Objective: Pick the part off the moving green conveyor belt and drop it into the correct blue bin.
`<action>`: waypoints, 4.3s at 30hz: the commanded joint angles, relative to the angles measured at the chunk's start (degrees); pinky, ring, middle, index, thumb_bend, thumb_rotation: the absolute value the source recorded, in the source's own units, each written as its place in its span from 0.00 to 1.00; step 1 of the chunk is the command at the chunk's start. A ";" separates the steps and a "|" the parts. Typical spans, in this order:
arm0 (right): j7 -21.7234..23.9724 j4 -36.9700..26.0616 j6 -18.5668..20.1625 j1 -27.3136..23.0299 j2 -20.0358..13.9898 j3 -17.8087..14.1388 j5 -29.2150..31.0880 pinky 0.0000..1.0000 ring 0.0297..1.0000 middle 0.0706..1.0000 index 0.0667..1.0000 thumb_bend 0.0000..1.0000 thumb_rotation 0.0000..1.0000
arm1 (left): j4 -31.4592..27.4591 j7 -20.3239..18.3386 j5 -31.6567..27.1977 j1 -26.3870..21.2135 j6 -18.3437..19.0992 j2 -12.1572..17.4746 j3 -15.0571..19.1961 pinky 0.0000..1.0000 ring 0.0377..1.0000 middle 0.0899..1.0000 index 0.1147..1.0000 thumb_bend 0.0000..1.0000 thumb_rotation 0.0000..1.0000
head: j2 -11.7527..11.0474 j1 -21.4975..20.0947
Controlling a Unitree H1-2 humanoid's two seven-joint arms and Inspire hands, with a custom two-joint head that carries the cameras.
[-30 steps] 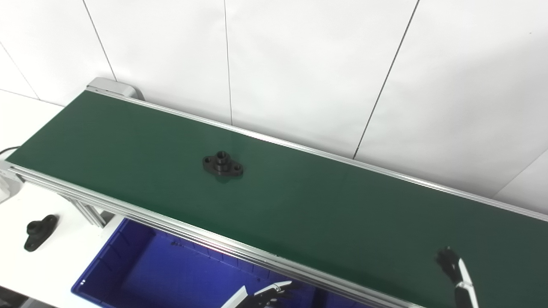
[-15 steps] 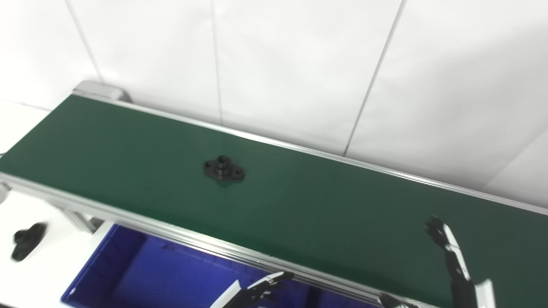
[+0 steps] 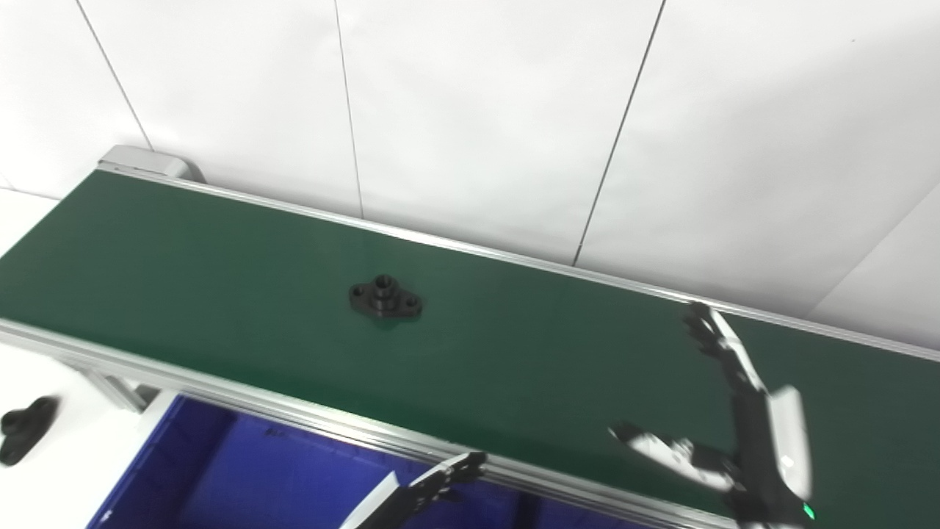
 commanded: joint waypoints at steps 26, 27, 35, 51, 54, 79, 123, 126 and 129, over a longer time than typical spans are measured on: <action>5.36 6.10 11.19 -14.18 3.93 3.23 -4.46 0.77 0.82 0.83 0.94 0.81 0.34 | -3.53 -3.33 -2.22 0.74 -2.01 2.50 2.19 0.91 0.96 0.97 0.95 0.80 0.18 | 2.49 -1.18; 5.48 6.44 11.52 -14.67 3.92 3.41 -4.71 0.77 0.82 0.83 0.94 0.82 0.34 | -3.63 -3.44 -2.12 0.81 -2.00 2.58 2.17 0.91 0.96 0.97 0.95 0.80 0.19 | 2.49 -1.18; 6.94 8.87 14.31 -17.61 3.78 4.66 -5.97 0.76 0.82 0.82 0.92 0.83 0.36 | -4.77 -3.80 -3.84 2.56 -2.01 2.65 1.82 0.87 0.94 0.97 0.94 0.81 0.17 | 3.05 -0.70; 8.11 14.72 13.97 -20.99 3.07 7.13 -6.57 0.71 0.79 0.82 0.88 0.83 0.35 | -8.50 -2.51 -1.71 6.17 -2.03 3.41 0.73 0.81 0.90 0.93 0.92 0.83 0.19 | 3.38 -0.48; 8.99 16.09 14.35 -22.14 2.61 7.86 -6.99 0.70 0.79 0.83 0.87 0.83 0.35 | -8.65 -2.65 -1.57 6.08 -2.03 3.72 0.39 0.82 0.91 0.93 0.92 0.84 0.21 | 3.53 -0.61; 10.06 32.14 12.69 -32.39 0.42 14.25 -9.47 0.68 0.76 0.80 0.81 0.82 0.22 | -9.21 -3.17 -1.09 5.52 -2.01 2.59 -1.24 0.91 0.94 0.94 0.91 0.86 0.30 | 4.82 1.78; 13.76 42.54 13.12 -37.51 -3.67 23.19 -14.06 0.24 0.29 0.45 0.74 0.56 0.00 | -12.60 -4.13 0.04 7.61 -0.65 0.14 -0.91 0.92 0.96 0.96 0.92 0.83 0.29 | 7.58 4.18; 12.80 42.88 11.96 -37.53 -4.53 24.17 -15.33 0.32 0.37 0.47 0.68 0.54 0.00 | -12.68 -4.09 0.09 7.69 -0.64 0.10 -0.88 0.93 0.96 0.96 0.92 0.83 0.30 | 7.78 4.13; 13.67 42.53 12.06 -37.44 -5.43 25.18 -16.02 0.38 0.38 0.48 0.57 0.52 0.00 | -12.59 -3.89 0.36 7.71 -1.16 -0.01 -0.77 0.91 0.95 0.96 0.92 0.82 0.30 | 8.00 4.13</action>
